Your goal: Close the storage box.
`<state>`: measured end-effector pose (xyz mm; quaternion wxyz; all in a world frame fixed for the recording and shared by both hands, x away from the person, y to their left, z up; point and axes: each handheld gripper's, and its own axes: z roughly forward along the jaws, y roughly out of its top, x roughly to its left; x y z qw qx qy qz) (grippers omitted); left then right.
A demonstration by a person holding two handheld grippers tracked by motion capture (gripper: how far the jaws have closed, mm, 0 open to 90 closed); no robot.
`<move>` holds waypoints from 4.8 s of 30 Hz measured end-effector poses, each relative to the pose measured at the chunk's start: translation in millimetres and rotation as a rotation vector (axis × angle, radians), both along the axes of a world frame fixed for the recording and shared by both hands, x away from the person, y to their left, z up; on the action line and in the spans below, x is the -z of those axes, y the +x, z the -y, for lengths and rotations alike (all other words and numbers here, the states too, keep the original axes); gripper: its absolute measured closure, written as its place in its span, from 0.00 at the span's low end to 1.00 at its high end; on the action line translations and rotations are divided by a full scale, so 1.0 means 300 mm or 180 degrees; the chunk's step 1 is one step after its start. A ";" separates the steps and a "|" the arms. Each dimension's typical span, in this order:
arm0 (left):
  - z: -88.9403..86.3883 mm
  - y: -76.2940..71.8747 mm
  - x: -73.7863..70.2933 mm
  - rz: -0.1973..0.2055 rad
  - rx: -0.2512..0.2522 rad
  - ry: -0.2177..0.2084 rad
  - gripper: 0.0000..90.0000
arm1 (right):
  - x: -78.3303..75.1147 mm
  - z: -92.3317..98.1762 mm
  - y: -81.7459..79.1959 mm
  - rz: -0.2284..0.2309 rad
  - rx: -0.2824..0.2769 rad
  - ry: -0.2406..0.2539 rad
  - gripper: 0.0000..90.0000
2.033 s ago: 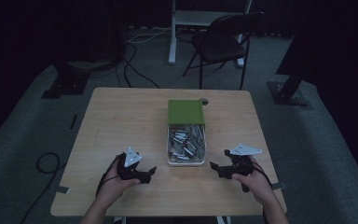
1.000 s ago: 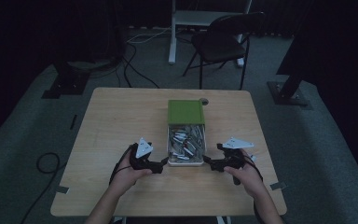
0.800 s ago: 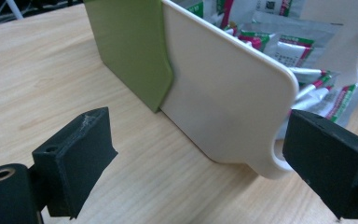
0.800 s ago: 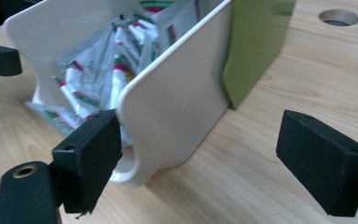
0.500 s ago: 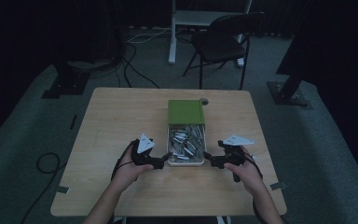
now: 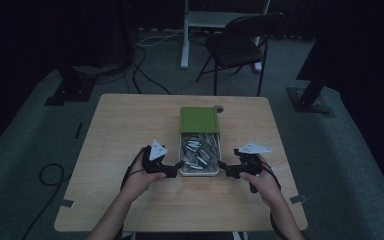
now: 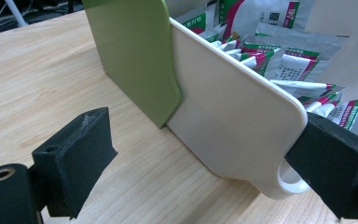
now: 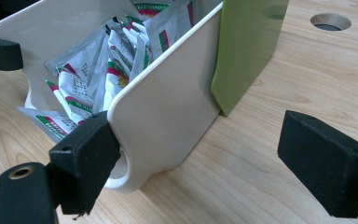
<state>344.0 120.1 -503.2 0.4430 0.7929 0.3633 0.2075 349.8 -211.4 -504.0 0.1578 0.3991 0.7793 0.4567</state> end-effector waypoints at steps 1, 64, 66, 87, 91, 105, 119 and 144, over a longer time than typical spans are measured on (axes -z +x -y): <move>-0.001 0.003 0.001 -0.0003 -0.0009 -0.0011 0.10 | 0.000 0.000 0.001 0.0000 0.0002 -0.0001 0.14; 0.007 0.116 -0.016 -0.0028 -0.0159 -0.0036 0.10 | -0.017 -0.012 0.121 -0.0053 0.0221 0.0057 0.14; 0.006 0.120 -0.016 -0.0024 -0.0165 -0.0039 0.10 | -0.017 -0.013 0.124 -0.0053 0.0230 0.0061 0.14; 0.012 0.161 -0.018 -0.0005 -0.0253 0.0004 0.10 | -0.019 -0.027 0.161 -0.0019 0.0326 0.0022 0.14; 0.014 0.166 -0.019 0.0000 -0.0259 0.0018 0.10 | -0.020 -0.030 0.170 -0.0015 0.0342 0.0011 0.14; 0.016 0.202 -0.017 0.0020 -0.0321 0.0005 0.10 | -0.018 -0.041 0.200 -0.0005 0.0463 0.0003 0.14; 0.024 0.230 -0.017 0.0020 -0.0391 0.0008 0.10 | -0.011 -0.048 0.229 -0.0046 0.0621 0.0080 0.13; 0.050 0.182 -0.045 0.0036 -0.0249 -0.0080 0.10 | -0.039 -0.062 0.188 0.0025 0.0601 0.0176 0.13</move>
